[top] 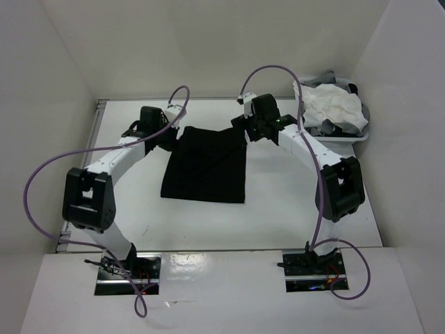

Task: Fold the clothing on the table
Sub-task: Flatten the skirt out

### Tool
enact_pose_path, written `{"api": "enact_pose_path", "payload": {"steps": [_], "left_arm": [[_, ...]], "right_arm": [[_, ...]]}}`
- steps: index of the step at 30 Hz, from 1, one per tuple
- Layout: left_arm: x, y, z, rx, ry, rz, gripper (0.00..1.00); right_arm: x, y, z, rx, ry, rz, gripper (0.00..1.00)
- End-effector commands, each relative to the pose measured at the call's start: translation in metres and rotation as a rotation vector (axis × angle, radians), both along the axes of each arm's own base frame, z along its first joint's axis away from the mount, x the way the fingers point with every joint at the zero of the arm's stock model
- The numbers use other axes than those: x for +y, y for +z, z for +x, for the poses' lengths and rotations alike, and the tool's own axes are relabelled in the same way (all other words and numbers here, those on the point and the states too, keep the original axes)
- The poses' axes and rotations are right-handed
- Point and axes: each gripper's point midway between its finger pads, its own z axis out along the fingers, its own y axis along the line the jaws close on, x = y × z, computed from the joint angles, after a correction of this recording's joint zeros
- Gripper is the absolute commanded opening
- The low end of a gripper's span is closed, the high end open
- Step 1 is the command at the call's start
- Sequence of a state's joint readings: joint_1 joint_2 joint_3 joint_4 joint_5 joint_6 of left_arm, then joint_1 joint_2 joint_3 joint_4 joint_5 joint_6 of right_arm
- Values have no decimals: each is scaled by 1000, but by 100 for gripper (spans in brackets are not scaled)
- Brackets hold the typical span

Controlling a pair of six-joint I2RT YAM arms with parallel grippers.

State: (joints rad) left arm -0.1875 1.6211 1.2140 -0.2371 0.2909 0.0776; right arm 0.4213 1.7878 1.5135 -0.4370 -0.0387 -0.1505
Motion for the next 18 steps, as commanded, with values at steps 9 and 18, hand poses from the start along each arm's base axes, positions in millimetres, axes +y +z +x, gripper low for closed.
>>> {"api": "enact_pose_path", "payload": {"steps": [9,18], "left_arm": [[-20,-62,39,79,58,53,100],[1,-59,-10,175,98,162,99]], "right_arm": [[-29,3,1,-22,-55,21,93],[-21,8,19,-26,-67,40,93]]}}
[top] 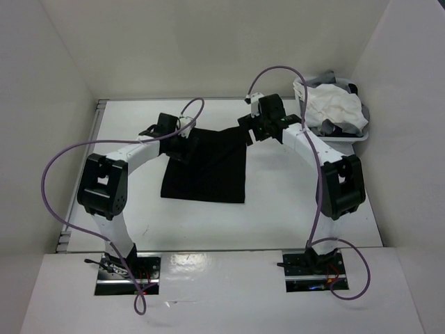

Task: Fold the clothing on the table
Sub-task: Flatten the skirt out

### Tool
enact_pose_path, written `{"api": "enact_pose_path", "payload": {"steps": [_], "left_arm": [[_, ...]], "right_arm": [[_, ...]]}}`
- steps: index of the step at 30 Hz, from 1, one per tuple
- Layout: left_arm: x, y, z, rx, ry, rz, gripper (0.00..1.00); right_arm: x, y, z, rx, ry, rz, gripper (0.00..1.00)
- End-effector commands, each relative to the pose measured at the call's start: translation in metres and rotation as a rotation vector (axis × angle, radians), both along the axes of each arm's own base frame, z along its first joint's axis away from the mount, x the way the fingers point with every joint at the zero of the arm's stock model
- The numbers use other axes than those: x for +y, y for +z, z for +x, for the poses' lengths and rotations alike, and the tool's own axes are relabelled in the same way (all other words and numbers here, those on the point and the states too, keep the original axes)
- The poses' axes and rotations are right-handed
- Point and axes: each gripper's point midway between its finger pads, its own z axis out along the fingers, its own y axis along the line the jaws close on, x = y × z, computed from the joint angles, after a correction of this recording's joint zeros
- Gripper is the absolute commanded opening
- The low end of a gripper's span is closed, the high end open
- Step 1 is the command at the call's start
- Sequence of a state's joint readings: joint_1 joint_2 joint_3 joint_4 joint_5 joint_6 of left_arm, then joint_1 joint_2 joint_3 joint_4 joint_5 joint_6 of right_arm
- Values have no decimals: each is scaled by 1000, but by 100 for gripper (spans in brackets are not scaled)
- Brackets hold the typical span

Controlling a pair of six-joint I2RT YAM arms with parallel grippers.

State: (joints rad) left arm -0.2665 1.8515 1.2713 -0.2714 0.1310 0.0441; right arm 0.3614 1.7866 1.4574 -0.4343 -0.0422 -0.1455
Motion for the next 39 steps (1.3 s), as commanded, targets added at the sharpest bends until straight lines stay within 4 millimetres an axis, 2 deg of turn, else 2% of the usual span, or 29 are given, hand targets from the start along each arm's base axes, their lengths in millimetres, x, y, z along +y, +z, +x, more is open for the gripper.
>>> {"api": "enact_pose_path", "payload": {"steps": [1,3,4,6,7,8,9,12,14,16,17,18,21,22,26,28,31,32,35,39], "left_arm": [[16,33,-21,-9,48,40,99],[16,34,-34,1,25,71,99],[21,33,-42,12,33,88,99],[21,34,-51,13,18,103,99],[16,37,-58,10,3,114,99],[21,28,-65,33,0,139,99],[18,32,-69,28,-9,147,99],[14,20,-87,75,-40,157,99],[15,19,-90,79,-39,186,99],[15,10,-100,118,-52,211,98],[13,10,-104,129,-62,216,98],[16,5,-109,157,-64,227,98],[16,6,-113,168,-70,244,98],[12,6,-114,167,-80,245,96],[17,-12,-126,218,-77,300,96],[19,-21,-133,242,-83,324,96],[20,-28,-131,248,-73,350,95],[20,-31,-132,259,-75,355,95],[13,-40,-135,296,-96,329,95],[11,-40,-130,295,-96,328,94]], "right_arm": [[11,26,19,-68,0,55,93],[14,34,26,-85,-5,69,94],[15,31,29,-81,-5,67,94],[21,36,37,-90,-4,87,94],[18,35,41,-82,-19,91,94],[19,27,46,-69,-20,86,94],[20,31,51,-77,-34,90,94],[15,28,67,-67,-59,93,94],[12,26,76,-58,-85,106,94],[8,25,82,-53,-102,111,94],[10,32,83,-62,-95,121,94],[11,28,86,-56,-95,119,94],[13,27,91,-55,-95,118,94],[15,21,91,-40,-95,126,94],[20,29,98,-52,-90,147,94],[23,24,101,-39,-81,152,94],[28,26,102,-36,-64,166,94],[27,20,101,-19,-65,160,94],[29,23,102,-25,-58,168,94],[36,24,99,-22,-42,174,94]]}}
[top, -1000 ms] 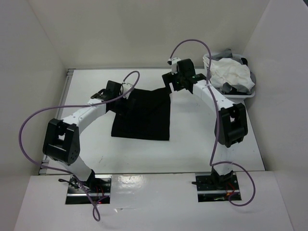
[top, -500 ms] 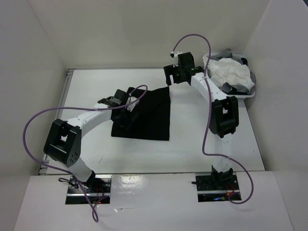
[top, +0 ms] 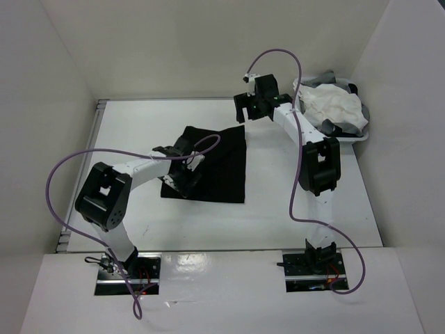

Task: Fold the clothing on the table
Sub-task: Flatten the skirt out

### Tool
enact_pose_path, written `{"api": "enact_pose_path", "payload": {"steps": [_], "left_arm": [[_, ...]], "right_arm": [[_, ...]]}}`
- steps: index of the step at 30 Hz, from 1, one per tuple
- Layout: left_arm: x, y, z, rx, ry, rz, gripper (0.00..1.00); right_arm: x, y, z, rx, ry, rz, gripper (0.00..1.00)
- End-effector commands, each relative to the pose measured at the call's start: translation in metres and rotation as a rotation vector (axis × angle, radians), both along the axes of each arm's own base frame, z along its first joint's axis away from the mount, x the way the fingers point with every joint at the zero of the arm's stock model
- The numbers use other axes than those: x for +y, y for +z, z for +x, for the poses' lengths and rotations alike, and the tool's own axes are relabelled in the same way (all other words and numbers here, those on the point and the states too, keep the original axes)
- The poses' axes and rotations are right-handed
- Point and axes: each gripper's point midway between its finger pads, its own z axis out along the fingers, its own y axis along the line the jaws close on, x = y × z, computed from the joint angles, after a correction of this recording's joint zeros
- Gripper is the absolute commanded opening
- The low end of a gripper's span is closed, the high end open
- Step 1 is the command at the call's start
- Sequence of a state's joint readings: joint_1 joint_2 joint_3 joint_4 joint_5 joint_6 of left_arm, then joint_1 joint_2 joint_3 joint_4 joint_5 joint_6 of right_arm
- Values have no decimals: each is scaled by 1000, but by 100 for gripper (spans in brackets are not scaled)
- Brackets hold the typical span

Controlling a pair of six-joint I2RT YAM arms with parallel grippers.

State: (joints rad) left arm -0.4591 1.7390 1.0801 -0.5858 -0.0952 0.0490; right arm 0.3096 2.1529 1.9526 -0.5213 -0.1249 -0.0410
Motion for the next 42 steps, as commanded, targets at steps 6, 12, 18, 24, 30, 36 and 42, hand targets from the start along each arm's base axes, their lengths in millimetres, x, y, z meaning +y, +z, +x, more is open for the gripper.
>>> {"api": "enact_pose_path", "payload": {"steps": [6,12,18,24,30,36,42], "left_arm": [[-12,-1,-1,39,-17,-49,93],[-20,3,-8,102,-71,-79,93],[-20,-3,-18,183,-94,-70,90],[-24,-14,-26,228,-99,-92,90],[-24,-14,-23,224,-93,-108,89],[-28,-11,-24,224,-97,-129,89],[-29,-11,-25,228,-99,-137,88]], "right_arm": [[16,17,1,-28,26,34,94],[15,25,-3,-32,20,43,94],[22,38,-11,-48,45,61,94],[50,39,-9,-51,92,33,94],[102,-2,-15,20,155,-68,94],[119,-32,-13,74,166,-119,94],[128,-25,-19,103,176,-103,94]]}}
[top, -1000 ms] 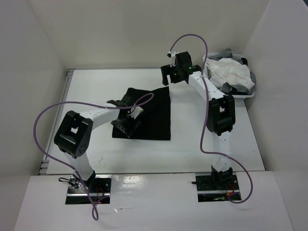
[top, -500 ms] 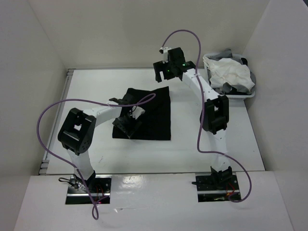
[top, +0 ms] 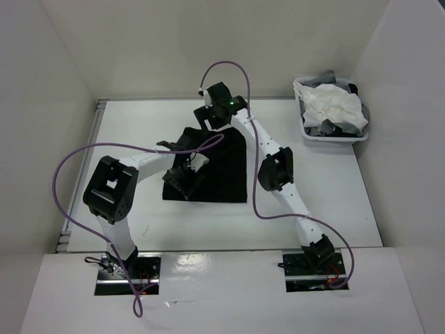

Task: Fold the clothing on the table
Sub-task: Flatten the skirt out

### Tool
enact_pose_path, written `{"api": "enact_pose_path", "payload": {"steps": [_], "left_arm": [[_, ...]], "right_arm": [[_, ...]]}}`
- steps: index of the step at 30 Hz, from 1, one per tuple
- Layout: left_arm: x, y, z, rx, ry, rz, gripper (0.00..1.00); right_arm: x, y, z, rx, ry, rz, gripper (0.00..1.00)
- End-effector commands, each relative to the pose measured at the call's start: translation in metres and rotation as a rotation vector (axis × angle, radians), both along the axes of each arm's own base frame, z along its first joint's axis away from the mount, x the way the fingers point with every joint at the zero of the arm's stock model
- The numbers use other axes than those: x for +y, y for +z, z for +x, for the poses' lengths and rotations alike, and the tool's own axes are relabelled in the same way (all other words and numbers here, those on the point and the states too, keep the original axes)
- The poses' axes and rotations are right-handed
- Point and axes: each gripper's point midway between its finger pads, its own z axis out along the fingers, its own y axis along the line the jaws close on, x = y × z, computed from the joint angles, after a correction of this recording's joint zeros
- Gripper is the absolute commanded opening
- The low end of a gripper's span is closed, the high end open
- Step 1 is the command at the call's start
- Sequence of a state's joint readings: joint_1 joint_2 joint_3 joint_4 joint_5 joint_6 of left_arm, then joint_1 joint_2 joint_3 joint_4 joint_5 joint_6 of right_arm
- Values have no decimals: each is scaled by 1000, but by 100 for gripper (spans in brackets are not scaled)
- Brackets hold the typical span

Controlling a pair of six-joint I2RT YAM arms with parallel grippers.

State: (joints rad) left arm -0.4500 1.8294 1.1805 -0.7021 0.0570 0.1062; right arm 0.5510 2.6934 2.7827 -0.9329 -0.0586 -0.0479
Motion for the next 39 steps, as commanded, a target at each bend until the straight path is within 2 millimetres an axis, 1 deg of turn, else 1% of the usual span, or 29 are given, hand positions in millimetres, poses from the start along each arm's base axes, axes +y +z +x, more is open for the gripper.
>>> {"api": "enact_pose_path", "payload": {"steps": [1,2,3,5,6,7,8,9,10,12,14,15,16,17,18,19,21,22,24,25,28,29,32,33,34,36,37,38,39], "left_arm": [[-11,-6,-13,74,-18,-59,88],[-11,-6,-13,74,-18,-59,88],[-11,-6,-13,74,-18,-59,88],[-11,-6,-13,74,-18,-59,88],[-11,-6,-13,74,-18,-59,88],[-11,-6,-13,74,-18,-59,88],[-11,-6,-13,74,-18,-59,88],[-11,-6,-13,74,-18,-59,88],[-11,-6,-13,74,-18,-59,88],[-11,-6,-13,74,-18,-59,86],[-11,-6,-13,74,-18,-59,86],[-11,-6,-13,74,-18,-59,86],[-11,-6,-13,74,-18,-59,86],[-11,-6,-13,74,-18,-59,86],[-11,-6,-13,74,-18,-59,86],[-11,-6,-13,74,-18,-59,86],[-11,-8,-17,87,-19,-63,86],[-11,-8,-17,87,-19,-63,86],[-11,-8,-17,87,-19,-63,86],[-11,-8,-17,87,-19,-63,86],[-12,-8,-17,89,-29,-71,86],[-12,-8,-17,89,-30,-71,86],[-11,-8,-20,97,-29,-67,86],[-11,-8,-20,97,-29,-67,86],[-11,-8,-20,97,-29,-67,86],[-11,-8,-20,97,-29,-67,86],[-12,-7,-20,101,-30,-75,86],[-12,-7,-20,101,-30,-76,86],[-12,-7,-20,101,-30,-76,86]], "right_arm": [[-13,19,-14,29,-24,-32,94],[-7,19,-20,35,-10,-37,94],[-9,19,-22,43,-10,-42,94],[2,15,-31,48,10,-54,94],[1,12,-34,60,11,-63,94],[4,7,-38,67,16,-77,94],[7,7,-43,73,25,-82,94],[5,-2,-46,96,25,-97,94],[7,-2,-52,105,35,-104,94],[5,-10,-55,124,35,-117,94],[5,-10,-55,124,35,-117,94],[3,-22,-54,136,29,-136,94],[5,-23,-53,133,29,-133,94],[7,-18,-50,118,28,-123,94],[5,-32,-52,144,29,-141,94],[6,-36,-51,147,29,-143,94],[6,-31,-47,122,31,-141,94],[8,-37,-48,135,37,-140,94],[3,-41,-44,139,27,-141,94],[-3,-47,-41,147,16,-146,94],[-8,-59,-42,176,13,-155,94],[-13,-59,-38,177,2,-154,93],[-12,-59,-39,182,9,-145,93],[-12,-65,-40,191,9,-151,93],[-11,-62,-39,184,9,-146,93],[-11,-75,-39,195,9,-154,93],[-10,-75,-37,191,9,-151,93],[-13,-81,-35,196,14,-149,93],[-12,-86,-36,208,19,-147,93]]}}
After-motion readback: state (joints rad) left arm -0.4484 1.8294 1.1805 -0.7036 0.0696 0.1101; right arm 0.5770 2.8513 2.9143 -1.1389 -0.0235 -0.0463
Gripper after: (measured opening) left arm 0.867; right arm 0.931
